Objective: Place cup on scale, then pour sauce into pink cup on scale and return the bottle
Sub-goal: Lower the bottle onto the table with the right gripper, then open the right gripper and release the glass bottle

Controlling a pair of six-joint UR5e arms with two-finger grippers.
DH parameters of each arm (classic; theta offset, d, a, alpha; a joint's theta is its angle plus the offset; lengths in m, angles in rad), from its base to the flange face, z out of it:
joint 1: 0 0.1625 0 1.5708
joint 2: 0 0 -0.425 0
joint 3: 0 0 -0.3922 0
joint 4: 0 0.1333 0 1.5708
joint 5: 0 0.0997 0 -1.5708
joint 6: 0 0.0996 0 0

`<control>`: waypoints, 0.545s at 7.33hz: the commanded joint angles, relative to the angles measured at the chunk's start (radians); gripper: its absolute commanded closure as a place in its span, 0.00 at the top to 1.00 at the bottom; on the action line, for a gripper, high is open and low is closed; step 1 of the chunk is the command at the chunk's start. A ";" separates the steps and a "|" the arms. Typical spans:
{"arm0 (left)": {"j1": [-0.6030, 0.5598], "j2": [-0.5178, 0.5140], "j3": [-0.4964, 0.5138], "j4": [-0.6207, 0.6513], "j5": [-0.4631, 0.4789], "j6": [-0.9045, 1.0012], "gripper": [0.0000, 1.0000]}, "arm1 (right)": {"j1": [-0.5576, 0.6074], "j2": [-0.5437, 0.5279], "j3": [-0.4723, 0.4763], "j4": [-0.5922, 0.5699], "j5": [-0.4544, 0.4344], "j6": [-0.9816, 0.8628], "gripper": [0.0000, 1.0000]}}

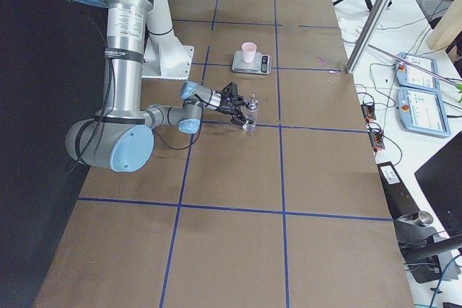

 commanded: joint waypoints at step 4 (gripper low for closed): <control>0.001 0.000 0.000 0.000 -0.002 0.000 1.00 | 0.000 -0.036 0.094 -0.125 0.099 0.003 0.99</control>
